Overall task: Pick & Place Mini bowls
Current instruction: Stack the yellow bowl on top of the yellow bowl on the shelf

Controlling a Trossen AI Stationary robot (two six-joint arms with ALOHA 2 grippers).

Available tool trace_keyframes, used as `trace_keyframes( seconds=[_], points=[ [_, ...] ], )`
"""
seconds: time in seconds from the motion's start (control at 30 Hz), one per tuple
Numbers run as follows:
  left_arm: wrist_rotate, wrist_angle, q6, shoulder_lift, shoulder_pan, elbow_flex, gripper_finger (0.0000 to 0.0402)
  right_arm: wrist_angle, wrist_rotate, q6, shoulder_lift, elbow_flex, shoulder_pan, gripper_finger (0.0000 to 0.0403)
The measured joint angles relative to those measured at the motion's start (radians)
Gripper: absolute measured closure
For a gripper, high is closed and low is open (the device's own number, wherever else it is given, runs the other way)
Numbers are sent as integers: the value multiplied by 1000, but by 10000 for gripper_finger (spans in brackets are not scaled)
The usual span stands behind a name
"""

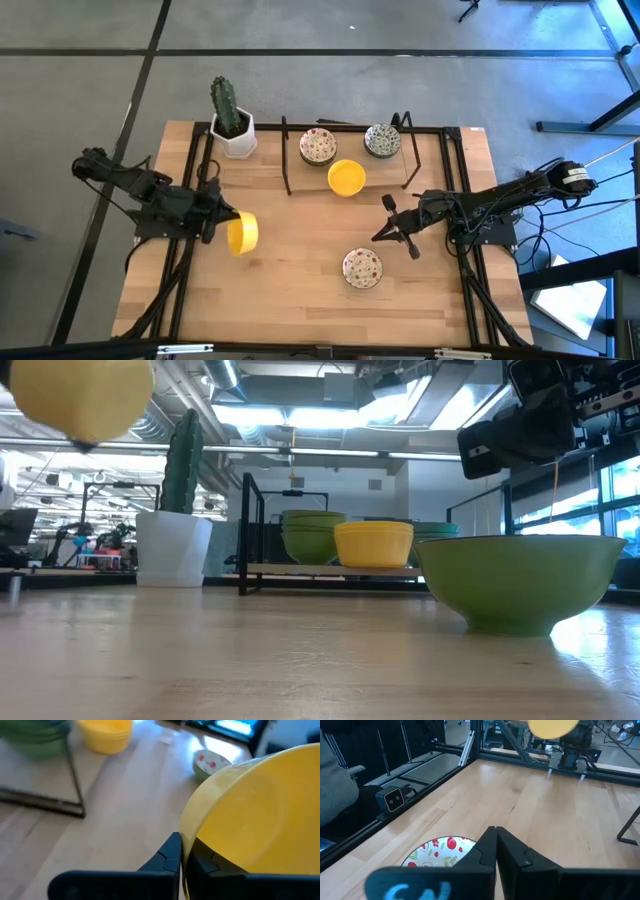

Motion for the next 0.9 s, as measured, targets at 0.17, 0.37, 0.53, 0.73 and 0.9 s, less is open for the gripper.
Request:
trace_keyframes(
  seconds=[0.17,0.37,0.53,0.73,0.9],
  points=[
    [-10,71,-64,-121,-6,-128,398,0,0,-1,0,0,0,395],
    [21,179,-30,-171,-16,-248,398,-1,0,5,0,0,0,395],
    [38,232,10,-185,-16,-299,398,-1,0,7,0,0,0,395],
    [33,240,14,-202,-16,-328,398,-1,0,28,0,0,0,395],
    [-5,358,71,-202,-13,-353,398,-1,0,30,0,0,0,395]
  ],
)
